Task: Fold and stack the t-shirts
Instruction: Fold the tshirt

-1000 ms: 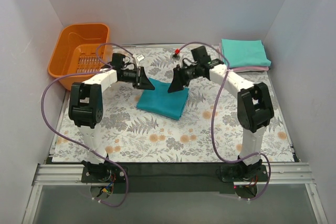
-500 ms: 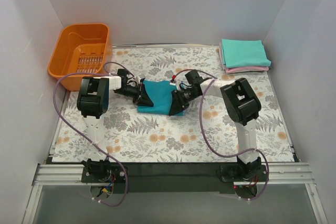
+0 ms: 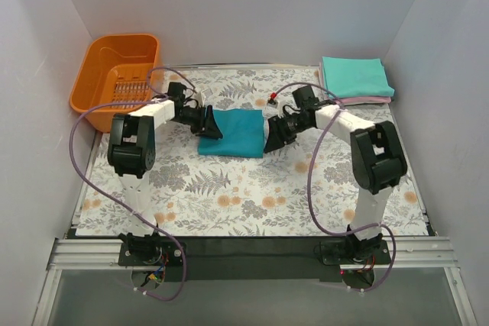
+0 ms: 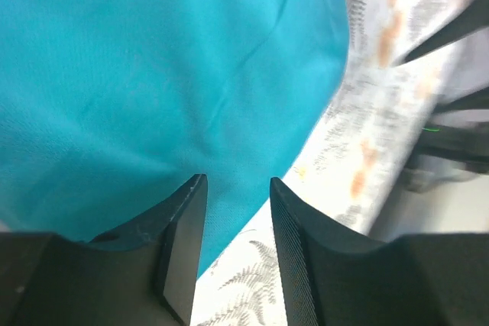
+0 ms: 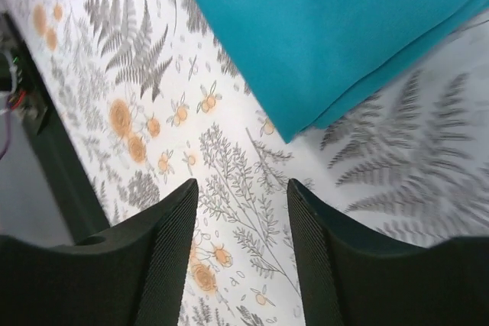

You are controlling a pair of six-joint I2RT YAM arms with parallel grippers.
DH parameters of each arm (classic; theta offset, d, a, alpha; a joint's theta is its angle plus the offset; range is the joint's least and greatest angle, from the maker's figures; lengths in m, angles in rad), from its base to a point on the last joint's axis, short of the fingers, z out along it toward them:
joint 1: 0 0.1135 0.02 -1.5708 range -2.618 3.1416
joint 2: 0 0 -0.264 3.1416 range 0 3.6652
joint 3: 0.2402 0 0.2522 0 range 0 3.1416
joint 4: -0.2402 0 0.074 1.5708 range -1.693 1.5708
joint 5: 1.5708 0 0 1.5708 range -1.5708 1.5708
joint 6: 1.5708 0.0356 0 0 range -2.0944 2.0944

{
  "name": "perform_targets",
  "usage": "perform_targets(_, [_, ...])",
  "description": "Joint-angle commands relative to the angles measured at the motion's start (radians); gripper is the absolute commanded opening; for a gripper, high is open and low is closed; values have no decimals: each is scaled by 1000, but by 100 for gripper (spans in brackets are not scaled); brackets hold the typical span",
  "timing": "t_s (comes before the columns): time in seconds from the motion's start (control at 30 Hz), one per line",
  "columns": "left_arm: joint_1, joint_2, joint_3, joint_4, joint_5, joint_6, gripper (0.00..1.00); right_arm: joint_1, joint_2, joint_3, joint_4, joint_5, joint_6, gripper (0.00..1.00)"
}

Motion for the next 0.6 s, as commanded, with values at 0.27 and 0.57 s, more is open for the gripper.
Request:
perform_targets(0.27, [-364,-457,-309,419,-506,384,44,-125,-229,-34,142,305,277,84])
perform_targets(0.57, [-544,-408,-422,580,-662,570,51,-162,-181,-115,288,223,504,88])
